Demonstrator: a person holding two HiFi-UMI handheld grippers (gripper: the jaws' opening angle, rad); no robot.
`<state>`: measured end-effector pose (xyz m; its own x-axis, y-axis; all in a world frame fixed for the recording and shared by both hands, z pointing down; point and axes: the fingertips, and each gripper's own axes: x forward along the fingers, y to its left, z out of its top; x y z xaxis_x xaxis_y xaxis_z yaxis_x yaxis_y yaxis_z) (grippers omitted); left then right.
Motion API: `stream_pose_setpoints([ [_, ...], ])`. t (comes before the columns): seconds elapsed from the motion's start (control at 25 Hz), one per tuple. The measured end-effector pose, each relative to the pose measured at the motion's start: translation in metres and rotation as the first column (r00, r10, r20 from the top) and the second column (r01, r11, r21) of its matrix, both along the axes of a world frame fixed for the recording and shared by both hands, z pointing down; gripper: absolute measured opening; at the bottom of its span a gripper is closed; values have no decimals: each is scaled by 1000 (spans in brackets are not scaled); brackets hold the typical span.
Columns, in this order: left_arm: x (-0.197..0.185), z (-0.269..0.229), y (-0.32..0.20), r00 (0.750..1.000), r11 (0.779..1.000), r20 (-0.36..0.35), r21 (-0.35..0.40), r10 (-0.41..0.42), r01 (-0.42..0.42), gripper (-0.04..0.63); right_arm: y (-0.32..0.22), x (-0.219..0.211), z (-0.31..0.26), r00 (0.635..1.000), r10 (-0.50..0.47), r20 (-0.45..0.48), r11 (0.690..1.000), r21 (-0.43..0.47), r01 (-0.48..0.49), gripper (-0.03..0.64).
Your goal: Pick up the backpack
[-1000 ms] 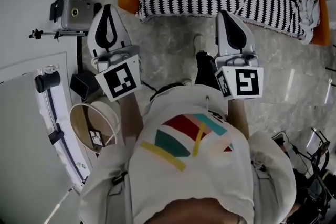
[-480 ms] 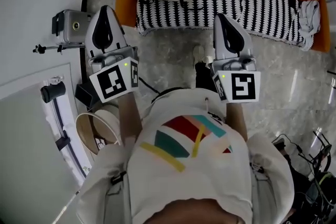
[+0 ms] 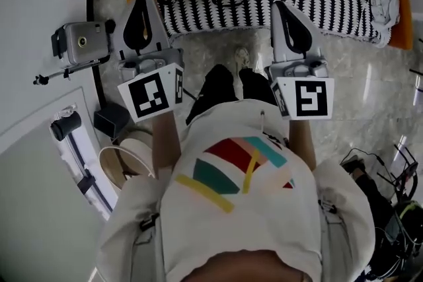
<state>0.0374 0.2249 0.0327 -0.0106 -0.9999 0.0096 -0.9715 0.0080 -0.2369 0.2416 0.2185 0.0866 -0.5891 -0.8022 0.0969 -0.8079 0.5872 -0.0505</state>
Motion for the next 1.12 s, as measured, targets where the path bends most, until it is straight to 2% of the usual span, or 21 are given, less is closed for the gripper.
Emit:
stream_pose_setpoints([
  [0.2,-20,5,-5,999,1000,27,-3,-21,21,15,-10,-33,-3,998,-57,-22,998,12,57,5],
  [0.32,-42,2,-13,1000,999,2,12,-31,31,15,-16,-56,-13,997,-63,-33,997,35,64,5],
  [0.84,-153,-28,-74,995,993,-94,115,40,-29,15,-67,-159,-38,992,38,-117,994,103,-26,5],
  [1.0,-183,-19,-85,986,993,-152,98,72,-57,17,-74,-186,-33,988,79,-135,995,74,-70,5],
  [1.12,-193,-12,-93,985,995,-159,86,73,-60,17,-74,-200,-24,984,72,-162,997,51,-65,5],
])
